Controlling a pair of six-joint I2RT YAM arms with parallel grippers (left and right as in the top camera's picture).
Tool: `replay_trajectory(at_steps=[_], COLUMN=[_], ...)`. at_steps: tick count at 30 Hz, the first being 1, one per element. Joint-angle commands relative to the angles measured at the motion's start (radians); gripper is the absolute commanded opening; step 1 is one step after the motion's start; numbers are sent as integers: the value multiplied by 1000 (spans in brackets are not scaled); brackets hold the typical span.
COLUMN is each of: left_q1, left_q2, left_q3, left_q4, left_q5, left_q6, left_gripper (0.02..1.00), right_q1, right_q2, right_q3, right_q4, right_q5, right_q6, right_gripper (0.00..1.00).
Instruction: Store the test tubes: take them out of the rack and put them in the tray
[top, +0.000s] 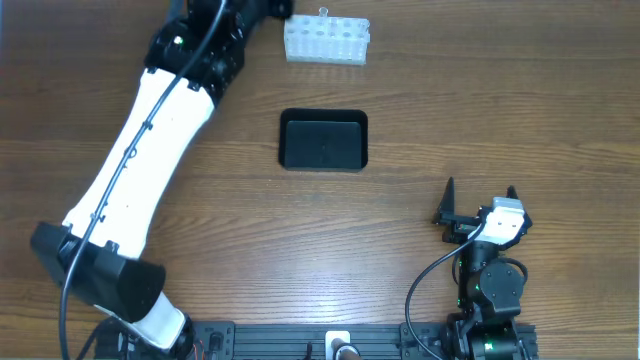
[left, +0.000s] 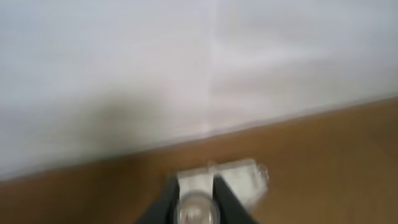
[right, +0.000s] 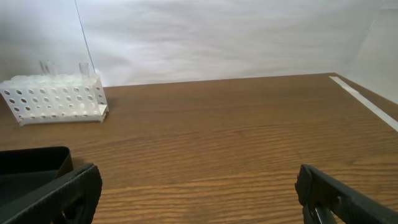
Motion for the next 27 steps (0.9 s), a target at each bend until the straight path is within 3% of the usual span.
replay_trajectory(at_steps=[1, 11, 27], left_q1=[-65, -120, -158], left_q2=[22, 46, 192], left_q3=[-44, -347, -365], left_q4=[-156, -150, -178], left_q5=[-118, -153, -162], left_q6=[-192, -442, -440], left_gripper=[91, 88, 110], right_q1=[-7, -7, -7], right_q2=[-9, -9, -9], right_q3=[-6, -6, -6], right_q4=[-2, -2, -2], right_q5=[-2, -2, -2], right_q6=[2, 2, 2], right_gripper=[993, 991, 991])
